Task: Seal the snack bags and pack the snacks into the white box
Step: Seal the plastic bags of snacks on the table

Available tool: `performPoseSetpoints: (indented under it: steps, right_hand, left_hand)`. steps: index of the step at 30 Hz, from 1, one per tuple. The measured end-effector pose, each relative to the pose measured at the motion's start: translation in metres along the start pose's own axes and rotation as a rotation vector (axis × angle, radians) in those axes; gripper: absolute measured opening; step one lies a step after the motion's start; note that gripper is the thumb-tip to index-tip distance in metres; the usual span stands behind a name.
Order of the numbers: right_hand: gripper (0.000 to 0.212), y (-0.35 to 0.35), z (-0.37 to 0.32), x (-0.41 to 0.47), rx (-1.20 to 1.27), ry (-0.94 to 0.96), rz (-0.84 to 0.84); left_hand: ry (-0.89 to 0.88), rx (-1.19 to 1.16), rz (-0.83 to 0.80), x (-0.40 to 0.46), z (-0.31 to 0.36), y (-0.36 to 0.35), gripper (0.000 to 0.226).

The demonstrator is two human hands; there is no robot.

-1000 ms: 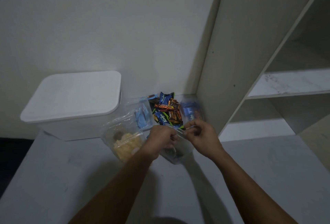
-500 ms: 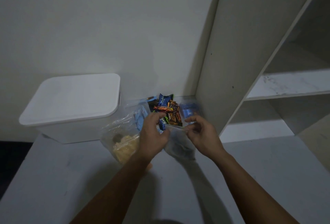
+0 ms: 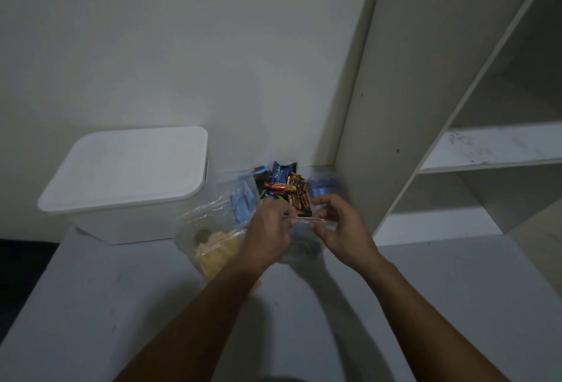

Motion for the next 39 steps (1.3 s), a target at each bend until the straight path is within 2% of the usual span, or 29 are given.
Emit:
performPoseSetpoints:
  steps: [7, 12, 15, 19, 22, 26, 28, 33, 37, 39]
  right_hand:
    - [0.039, 0.007, -0.004, 0.003, -0.027, 0.013, 0.093]
    - [0.042, 0.007, -0.009, 0.004, -0.078, 0.059, 0.048]
    - [0.045, 0.004, -0.011, 0.005, -0.113, 0.093, 0.038]
    - [0.044, 0.007, -0.010, 0.006, -0.077, 0.054, 0.098]
    - [0.049, 0.009, -0.010, 0.007, -0.075, 0.047, 0.115]
    - [0.060, 0.005, -0.013, 0.007, -0.224, 0.117, 0.066]
    - [0.057, 0.002, -0.015, 0.008, -0.269, 0.152, 0.076]
    - [0.035, 0.001, -0.015, 0.011, -0.254, 0.127, 0.097]
    - [0.045, 0.007, -0.018, 0.010, -0.277, 0.121, 0.059]
    - [0.042, 0.013, -0.016, 0.011, -0.264, 0.071, 0.053]
  left_hand:
    - [-0.078, -0.037, -0.006, 0.001, 0.002, 0.004, 0.014]
    - [-0.085, 0.030, 0.037, 0.003, 0.007, 0.007, 0.018]
    - [-0.104, 0.039, 0.030, 0.004, 0.011, 0.006, 0.013]
    - [-0.070, -0.106, 0.063, 0.004, 0.008, 0.010, 0.007]
    - [-0.029, -0.122, 0.098, 0.003, 0.009, 0.016, 0.009]
    - [-0.033, -0.103, 0.109, 0.003, 0.013, 0.018, 0.009]
    - [-0.020, -0.100, 0.099, 0.004, 0.015, 0.018, 0.009]
    - [-0.035, -0.114, 0.072, 0.003, 0.019, 0.017, 0.006]
    - [-0.012, -0.105, 0.106, 0.005, 0.013, 0.019, 0.005]
    - [0.001, -0.105, 0.122, 0.007, 0.010, 0.023, 0.007]
Point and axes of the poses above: each hand's wrist, its own x-axis towards the middle knuckle, its own y-axis out of the back of the hand, z = x × y, the point moved 2 cm from there along x, towards the middle knuckle, and after that the axes turned 6 degrees about -x, right-handed, at the moved point
